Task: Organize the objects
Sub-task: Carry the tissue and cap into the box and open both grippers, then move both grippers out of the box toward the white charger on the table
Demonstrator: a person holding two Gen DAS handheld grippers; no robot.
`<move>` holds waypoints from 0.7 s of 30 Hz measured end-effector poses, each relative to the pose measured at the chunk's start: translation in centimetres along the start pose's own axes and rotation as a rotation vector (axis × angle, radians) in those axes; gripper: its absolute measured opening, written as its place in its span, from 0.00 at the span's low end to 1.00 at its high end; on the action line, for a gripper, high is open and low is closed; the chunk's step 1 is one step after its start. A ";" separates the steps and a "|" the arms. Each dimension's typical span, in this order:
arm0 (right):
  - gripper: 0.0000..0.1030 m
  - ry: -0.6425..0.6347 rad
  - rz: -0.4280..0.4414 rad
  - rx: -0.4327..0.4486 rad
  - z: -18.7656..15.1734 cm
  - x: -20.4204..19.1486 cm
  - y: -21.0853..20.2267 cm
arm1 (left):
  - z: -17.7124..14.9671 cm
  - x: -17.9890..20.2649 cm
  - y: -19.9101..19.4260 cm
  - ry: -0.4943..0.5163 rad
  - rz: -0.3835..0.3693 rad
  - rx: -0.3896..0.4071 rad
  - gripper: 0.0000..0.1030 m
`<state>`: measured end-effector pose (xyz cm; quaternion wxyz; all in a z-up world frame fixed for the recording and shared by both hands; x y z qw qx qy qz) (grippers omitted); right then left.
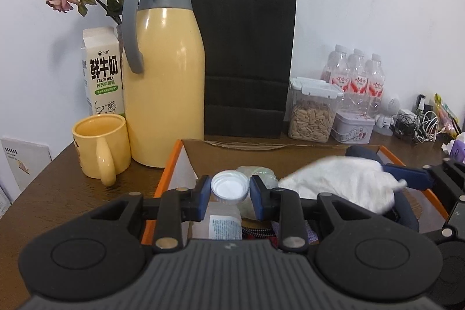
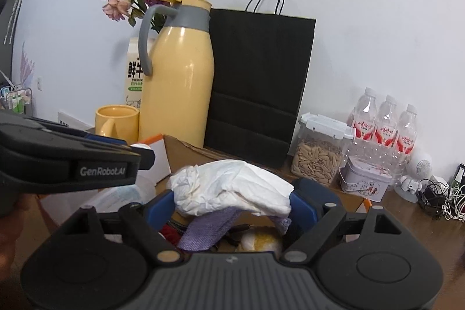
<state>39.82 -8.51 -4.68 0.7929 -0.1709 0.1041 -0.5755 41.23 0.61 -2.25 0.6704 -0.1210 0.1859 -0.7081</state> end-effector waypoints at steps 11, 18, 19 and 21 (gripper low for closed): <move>1.00 0.029 0.011 -0.038 -0.5 0.4 -0.2 | 0.4 -0.5 -0.6 0.018 0.087 0.049 1.00; 1.00 0.034 0.026 -0.032 0.2 0.5 -1.2 | 0.9 -0.8 -1.4 0.006 0.094 0.067 1.00; 1.00 0.037 0.027 -0.030 0.3 0.6 -1.4 | 1.0 -0.9 -1.5 0.004 0.094 0.069 1.00; 1.00 0.044 0.028 -0.029 0.5 0.7 -1.6 | 1.2 -1.0 -1.7 0.001 0.093 0.074 1.00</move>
Point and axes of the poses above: each gripper's, at about its wrist camera, not at the fingertips, and y roughly the way its jaws point, x to its right, z to its top, the point moved 10 cm from there along y, roughly the way its jaws point, and after that the axes turned 8 degrees about y, right-handed, at the moved point
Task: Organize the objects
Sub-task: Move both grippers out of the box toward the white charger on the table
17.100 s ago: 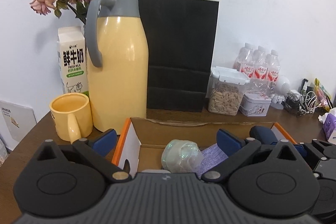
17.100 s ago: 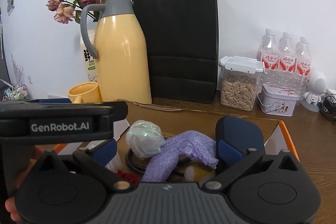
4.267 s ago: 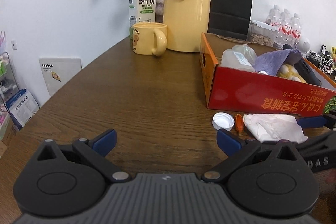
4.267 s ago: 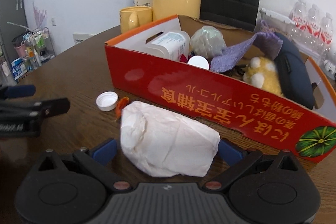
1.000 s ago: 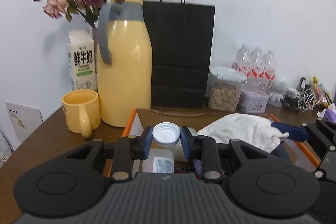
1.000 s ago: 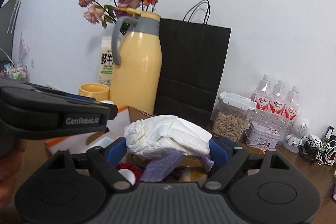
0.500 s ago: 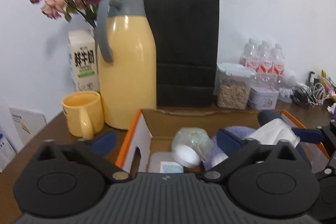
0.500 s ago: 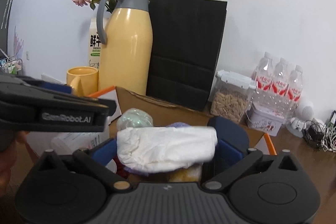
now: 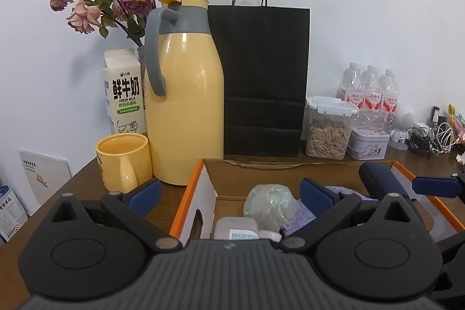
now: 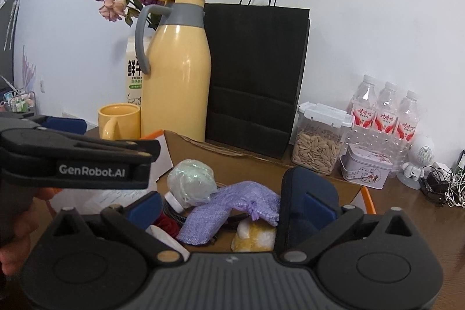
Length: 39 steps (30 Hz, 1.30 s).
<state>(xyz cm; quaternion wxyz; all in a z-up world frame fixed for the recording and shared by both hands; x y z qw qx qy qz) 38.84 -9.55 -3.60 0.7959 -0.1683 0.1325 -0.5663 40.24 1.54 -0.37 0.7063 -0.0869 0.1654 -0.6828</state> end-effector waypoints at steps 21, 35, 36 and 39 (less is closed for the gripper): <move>1.00 -0.002 -0.016 0.027 -0.1 1.3 -6.1 | -0.6 -1.6 -5.9 0.012 0.034 0.017 1.00; 1.00 -0.003 -0.044 -0.049 -5.1 3.3 -11.2 | -6.5 -2.5 -9.5 0.044 0.047 -0.108 1.00; 1.00 -0.005 -0.042 -0.061 -5.7 3.3 -11.5 | -7.0 -2.6 -9.7 0.046 0.050 -0.119 1.00; 1.00 -0.018 -0.032 -0.095 -7.2 3.2 -12.2 | -8.1 -2.9 -10.4 0.047 0.054 -0.141 1.00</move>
Point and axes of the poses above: each gripper's, at about its wrist camera, not at the fingertips, and y roughly the way its jaws point, x to its right, z to its top, the point moved 10 cm from there along y, roughly the way its jaws point, and after that the axes turned 8 degrees about y, right-handed, at the moved point
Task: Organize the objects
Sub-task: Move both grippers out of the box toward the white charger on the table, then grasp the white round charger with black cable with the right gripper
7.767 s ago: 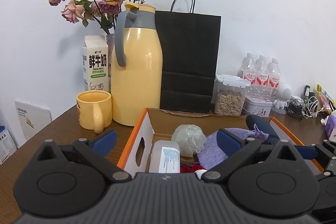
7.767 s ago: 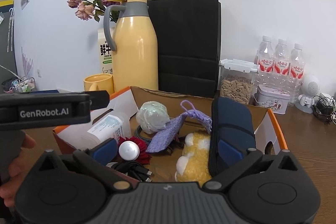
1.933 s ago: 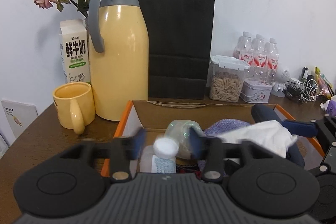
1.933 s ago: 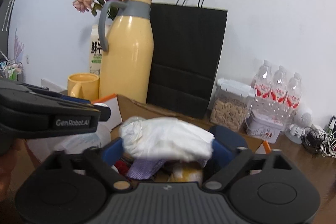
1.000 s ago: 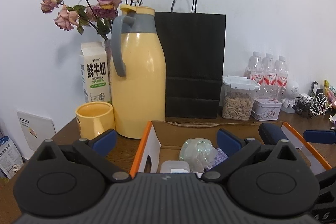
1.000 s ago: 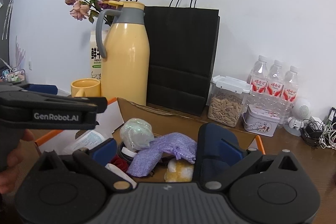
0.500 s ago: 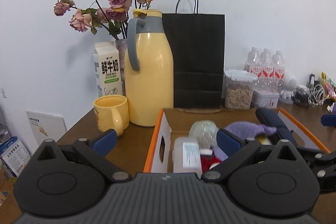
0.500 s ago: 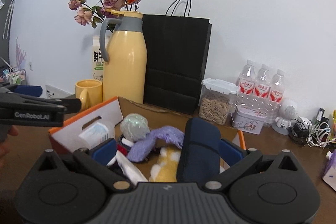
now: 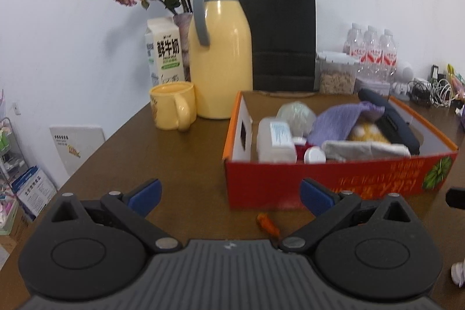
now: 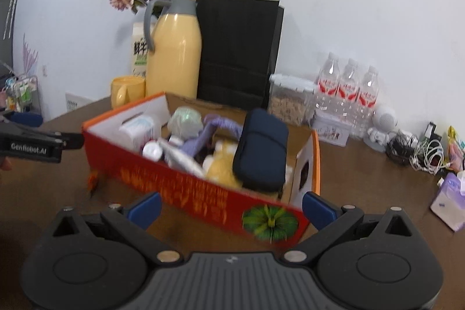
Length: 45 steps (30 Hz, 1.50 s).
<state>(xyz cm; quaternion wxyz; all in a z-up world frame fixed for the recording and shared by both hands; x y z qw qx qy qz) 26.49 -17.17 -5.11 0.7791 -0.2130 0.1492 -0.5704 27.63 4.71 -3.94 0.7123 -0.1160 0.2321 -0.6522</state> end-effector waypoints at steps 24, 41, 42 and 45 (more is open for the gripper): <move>0.83 -0.034 0.094 -0.150 -8.1 -1.1 -4.1 | -5.1 -1.4 -3.7 -0.016 0.011 -0.077 1.00; 0.63 0.018 0.191 -0.172 -10.5 0.9 -5.4 | -5.8 1.1 -5.2 0.020 -0.029 -0.084 1.00; 0.57 0.012 0.198 -0.174 -10.5 0.6 -5.3 | -5.8 1.2 -5.4 0.023 -0.029 -0.082 1.00; 0.37 -0.005 0.213 -0.165 -10.3 -0.1 -5.2 | -5.8 1.3 -6.0 0.027 -0.038 -0.074 1.00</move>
Point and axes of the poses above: each gripper's, at about its wrist camera, not at the fingertips, and y roughly the way its jaws point, x to its right, z to its top, the point moved 10 cm from there along y, roughly the way its jaws point, and after that the axes turned 8 degrees about y, right-handed, at the moved point
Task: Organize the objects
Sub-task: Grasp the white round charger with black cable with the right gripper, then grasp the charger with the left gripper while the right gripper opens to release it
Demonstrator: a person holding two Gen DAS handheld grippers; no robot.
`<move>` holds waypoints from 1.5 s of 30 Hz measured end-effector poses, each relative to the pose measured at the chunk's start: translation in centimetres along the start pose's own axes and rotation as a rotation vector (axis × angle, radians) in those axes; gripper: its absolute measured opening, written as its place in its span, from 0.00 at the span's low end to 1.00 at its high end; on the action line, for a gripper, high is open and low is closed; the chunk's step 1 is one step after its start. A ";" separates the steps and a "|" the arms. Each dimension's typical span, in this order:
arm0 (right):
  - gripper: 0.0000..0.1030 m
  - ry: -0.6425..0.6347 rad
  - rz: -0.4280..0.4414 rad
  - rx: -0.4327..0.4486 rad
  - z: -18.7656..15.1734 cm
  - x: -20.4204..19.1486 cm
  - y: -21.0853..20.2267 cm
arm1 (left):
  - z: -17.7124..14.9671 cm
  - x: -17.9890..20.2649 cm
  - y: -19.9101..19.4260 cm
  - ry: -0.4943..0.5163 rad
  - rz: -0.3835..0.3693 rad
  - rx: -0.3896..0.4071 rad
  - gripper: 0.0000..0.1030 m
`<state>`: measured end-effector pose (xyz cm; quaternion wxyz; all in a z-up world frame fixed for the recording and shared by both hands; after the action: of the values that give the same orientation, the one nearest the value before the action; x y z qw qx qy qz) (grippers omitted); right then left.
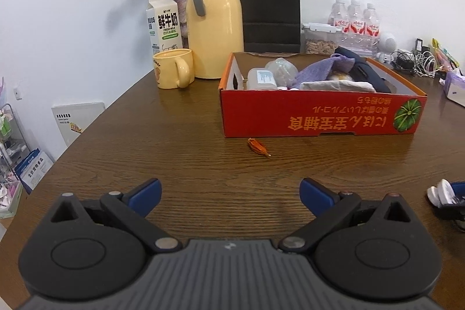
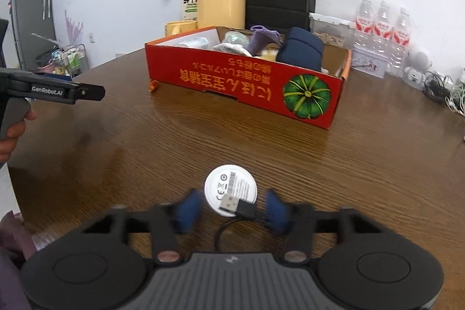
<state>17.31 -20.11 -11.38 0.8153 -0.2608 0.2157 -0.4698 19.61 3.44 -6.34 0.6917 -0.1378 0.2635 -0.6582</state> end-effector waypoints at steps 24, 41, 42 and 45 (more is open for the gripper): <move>0.37 -0.136 0.125 0.043 3.0 -8.8 3.7 | -0.4 3.9 -1.3 0.009 -0.186 0.034 0.90; 0.37 -0.154 0.163 0.027 2.6 -9.6 4.7 | -0.3 8.4 1.1 -0.035 -0.447 -0.044 0.32; 0.37 -0.153 0.166 0.027 2.6 -9.6 4.7 | -0.3 8.7 1.2 -0.040 -0.472 -0.051 0.22; 0.37 -0.155 0.160 0.025 2.5 -9.5 4.9 | -0.3 9.2 1.0 -0.045 -0.491 -0.041 0.16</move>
<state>17.56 -9.12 -11.47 0.8676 -0.2683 0.1664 -0.3843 20.24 -5.46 -8.78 0.5137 -0.2266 0.2199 -0.7978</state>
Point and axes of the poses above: each gripper's, at about its wrist camera, not at the fingertips, and y roughly the way its jaws point, x to its right, z to its top, the point moved 10 cm from there along y, roughly the way its jaws point, and after that the axes turned 8 degrees about y, right-handed, at the moved point
